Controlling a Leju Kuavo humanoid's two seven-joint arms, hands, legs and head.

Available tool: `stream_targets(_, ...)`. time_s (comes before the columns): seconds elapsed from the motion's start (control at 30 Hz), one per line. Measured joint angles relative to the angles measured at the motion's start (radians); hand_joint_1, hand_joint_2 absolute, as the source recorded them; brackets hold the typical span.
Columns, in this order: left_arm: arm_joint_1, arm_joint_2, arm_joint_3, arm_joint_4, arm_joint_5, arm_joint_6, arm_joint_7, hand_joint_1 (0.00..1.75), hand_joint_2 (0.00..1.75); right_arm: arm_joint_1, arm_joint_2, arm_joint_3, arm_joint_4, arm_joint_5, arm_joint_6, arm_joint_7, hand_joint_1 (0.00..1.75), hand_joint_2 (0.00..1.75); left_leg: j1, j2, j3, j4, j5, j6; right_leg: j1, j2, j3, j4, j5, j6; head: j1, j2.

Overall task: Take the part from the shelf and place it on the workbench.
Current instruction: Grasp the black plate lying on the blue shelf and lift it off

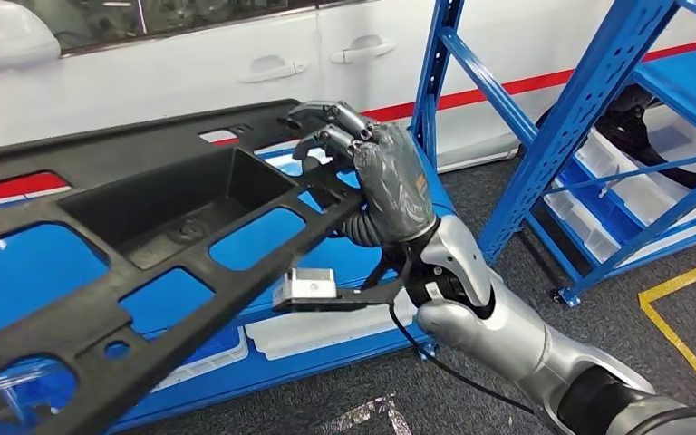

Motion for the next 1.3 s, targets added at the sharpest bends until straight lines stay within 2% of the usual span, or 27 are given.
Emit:
stream_targets(0.07,0.005,0.003,0.005,0.0,0.003,-0.014,0.008,0.0,1.75,0.02,-0.008,0.0,-0.018,-0.041,0.006,-0.015,1.75,1.75,-0.002,0.002,-0.009,0.0,0.007,0.007,0.0,-0.001,-0.043,0.126,-0.073,0.002,0.0,0.0)
stream_targets(0.1,0.008,0.005,0.007,0.0,0.006,-0.019,0.011,0.0,1.75,0.032,-0.01,0.0,-0.023,-0.061,0.008,-0.023,1.75,1.75,-0.002,0.002,-0.015,0.003,0.01,0.007,0.0,-0.001,-0.058,0.18,-0.095,0.003,0.0,0.0)
stream_targets(0.13,0.012,0.007,0.007,0.0,0.01,-0.022,0.014,0.0,1.75,0.045,-0.011,0.0,-0.026,-0.081,0.01,-0.032,1.75,1.75,-0.002,0.002,-0.022,0.007,0.012,0.006,-0.001,-0.001,-0.058,0.2,-0.098,0.005,0.0,0.0)
stream_targets(0.17,0.017,0.008,0.008,0.0,0.014,-0.025,0.016,0.0,1.75,0.056,-0.013,0.0,-0.029,-0.1,0.011,-0.042,1.75,1.75,-0.001,0.002,-0.03,0.012,0.015,0.004,-0.003,-0.001,-0.038,0.181,-0.084,0.007,0.001,0.0)
stream_targets(0.23,0.025,0.009,0.009,0.0,0.02,-0.03,0.019,0.0,1.75,0.068,-0.014,0.0,-0.035,-0.132,0.01,-0.059,1.75,1.75,0.001,0.0,-0.049,0.028,0.021,-0.004,-0.008,-0.002,0.042,0.056,-0.041,0.011,0.0,0.0)
stream_targets(0.3,0.031,0.015,0.01,0.0,0.027,-0.033,0.021,0.0,1.75,0.077,-0.015,0.0,-0.04,-0.149,0.01,-0.074,1.75,1.75,-0.001,-0.003,-0.064,0.043,0.026,-0.015,-0.005,0.003,0.093,-0.031,-0.016,0.008,0.0,0.0)
stream_targets(0.43,0.045,0.028,0.013,0.0,0.038,-0.035,0.022,0.0,1.75,0.092,-0.015,0.002,-0.044,-0.165,0.01,-0.097,1.75,1.75,-0.003,-0.009,-0.081,0.051,0.034,-0.036,-0.005,0.006,0.078,-0.04,0.005,-0.019,-0.003,0.0)
stream_targets(0.5,0.051,0.031,0.015,0.001,0.044,-0.035,0.022,0.0,1.75,0.094,-0.015,0.004,-0.044,-0.169,0.011,-0.102,1.75,1.75,0.001,-0.006,-0.104,0.105,-0.033,-0.046,-0.007,0.003,0.057,-0.043,0.026,-0.033,-0.007,0.0)
stream_targets(0.57,0.052,0.033,0.018,0.001,0.048,-0.034,0.022,0.0,1.75,0.097,-0.015,0.005,-0.044,-0.174,0.011,-0.105,1.75,1.75,0.001,-0.004,-0.133,0.221,-0.132,-0.053,-0.005,0.001,0.034,-0.043,0.046,-0.039,-0.011,0.0)
stream_targets(0.6,0.052,0.034,0.02,0.001,0.048,-0.034,0.023,0.0,1.75,0.099,-0.015,0.006,-0.044,-0.178,0.011,-0.105,1.75,1.75,0.001,-0.004,-0.14,0.276,-0.16,-0.054,-0.002,-0.001,0.022,-0.043,0.055,-0.041,-0.012,0.0)
stream_targets(0.63,0.052,0.034,0.021,0.001,0.048,-0.034,0.023,0.0,1.75,0.1,-0.015,0.007,-0.044,-0.182,0.011,-0.106,1.75,1.75,0.001,-0.004,-0.135,0.31,-0.165,-0.052,0.001,-0.002,0.009,-0.042,0.064,-0.042,-0.012,0.0)
stream_targets(0.67,0.052,0.035,0.023,0.001,0.048,-0.034,0.023,0.0,1.75,0.102,-0.015,0.007,-0.044,-0.185,0.012,-0.107,1.75,1.75,-0.001,-0.004,-0.114,0.311,-0.151,-0.047,0.005,-0.004,-0.003,-0.042,0.073,-0.042,-0.013,0.0)
stream_targets(0.73,0.051,0.036,0.024,0.001,0.049,-0.033,0.023,0.0,1.75,0.103,-0.015,0.008,-0.044,-0.188,0.012,-0.109,1.75,1.75,-0.008,-0.004,-0.022,0.216,-0.109,-0.027,0.011,-0.006,-0.021,-0.042,0.09,-0.043,-0.013,0.0)
stream_targets(0.8,0.049,0.039,0.025,0.001,0.049,-0.033,0.022,0.0,1.75,0.103,-0.015,0.008,-0.044,-0.188,0.012,-0.11,1.75,1.75,-0.018,-0.004,0.077,0.076,-0.108,-0.004,0.014,-0.008,-0.028,-0.046,0.106,-0.039,-0.013,0.0)
stream_targets(0.83,0.048,0.041,0.026,0.0,0.049,-0.033,0.022,0.0,1.75,0.103,-0.015,0.008,-0.044,-0.188,0.012,-0.11,1.75,1.75,-0.023,-0.004,0.103,0.032,-0.114,0.003,0.011,-0.01,-0.027,-0.05,0.114,-0.034,-0.014,0.0)
stream_targets(0.87,0.047,0.042,0.028,0.0,0.049,-0.033,0.022,0.0,1.75,0.103,-0.015,0.008,-0.044,-0.188,0.012,-0.111,1.75,1.75,-0.027,-0.004,0.111,0.011,-0.114,0.007,0.009,-0.011,-0.027,-0.057,0.124,-0.028,-0.015,0.0)
stream_targets(0.93,0.048,0.043,0.032,0.0,0.049,-0.033,0.021,0.0,1.75,0.104,-0.015,0.008,-0.044,-0.19,0.012,-0.111,1.75,1.75,-0.028,-0.002,0.109,-0.014,-0.085,0.013,0.005,-0.011,-0.026,-0.07,0.135,-0.017,-0.017,0.0)
stream_targets(0.97,0.048,0.043,0.034,0.0,0.05,-0.033,0.021,0.0,1.75,0.104,-0.015,0.008,-0.043,-0.193,0.012,-0.112,1.75,1.75,-0.025,0.001,0.107,-0.028,-0.068,0.018,0.005,-0.01,-0.031,-0.063,0.118,-0.013,-0.017,0.0)
stream_targets(1.0,0.048,0.043,0.035,0.0,0.05,-0.033,0.021,0.0,1.75,0.104,-0.015,0.008,-0.043,-0.199,0.012,-0.114,1.75,1.75,-0.021,0.004,0.102,-0.04,-0.05,0.02,0.006,-0.008,-0.041,-0.037,0.082,-0.01,-0.017,0.0)
stream_targets(1.07,0.048,0.043,0.035,0.0,0.053,-0.034,0.021,0.0,1.75,0.104,-0.014,0.008,-0.043,-0.218,0.012,-0.12,1.75,1.75,-0.018,0.007,0.077,-0.043,-0.025,0.023,0.004,-0.007,-0.068,0.073,-0.018,-0.004,-0.018,0.0)
stream_targets(1.1,0.048,0.043,0.036,0.0,0.056,-0.035,0.021,0.0,1.75,0.105,-0.014,0.008,-0.043,-0.23,0.011,-0.124,1.75,1.75,-0.017,0.007,0.059,-0.038,-0.016,0.022,0.002,-0.007,-0.079,0.135,-0.049,0.001,-0.018,0.0)
stream_targets(1.13,0.049,0.043,0.037,0.0,0.059,-0.037,0.021,0.0,1.75,0.107,-0.014,0.008,-0.043,-0.243,0.01,-0.129,1.75,1.75,-0.016,0.008,0.04,-0.031,-0.007,0.019,-0.001,-0.007,-0.081,0.181,-0.055,0.006,-0.018,0.0)
stream_targets(1.17,0.049,0.043,0.037,0.0,0.062,-0.039,0.021,0.0,1.75,0.108,-0.014,0.008,-0.043,-0.259,0.009,-0.136,1.75,1.75,-0.014,0.009,0.02,-0.021,0.001,0.015,-0.004,-0.007,-0.069,0.199,-0.038,0.011,-0.018,0.0)
stream_targets(1.2,0.049,0.043,0.038,0.0,0.065,-0.042,0.021,0.0,1.75,0.109,-0.014,0.008,-0.043,-0.276,0.007,-0.143,1.75,1.75,-0.011,0.009,-0.002,-0.008,0.007,0.01,-0.007,-0.007,-0.041,0.183,-0.009,0.017,-0.018,0.0)
stream_targets(1.23,0.049,0.043,0.039,0.0,0.067,-0.044,0.021,0.0,1.75,0.109,-0.014,0.008,-0.043,-0.294,0.006,-0.15,1.75,1.75,-0.007,0.009,-0.022,0.008,0.012,0.005,-0.012,-0.007,0.001,0.135,0.01,0.023,-0.018,0.0)
stream_targets(1.27,0.049,0.045,0.04,0.0,0.07,-0.045,0.02,0.0,1.75,0.109,-0.014,0.008,-0.043,-0.312,0.004,-0.157,1.75,1.75,-0.006,0.008,-0.043,0.026,0.014,-0.002,-0.013,-0.007,0.049,0.071,0.009,0.028,-0.018,0.0)
stream_targets(1.3,0.05,0.046,0.041,0.0,0.072,-0.045,0.019,0.0,1.75,0.11,-0.014,0.008,-0.043,-0.329,0.001,-0.163,1.75,1.75,-0.007,0.007,-0.058,0.042,0.017,-0.008,-0.012,-0.006,0.083,0.02,-0.002,0.026,-0.02,0.0)
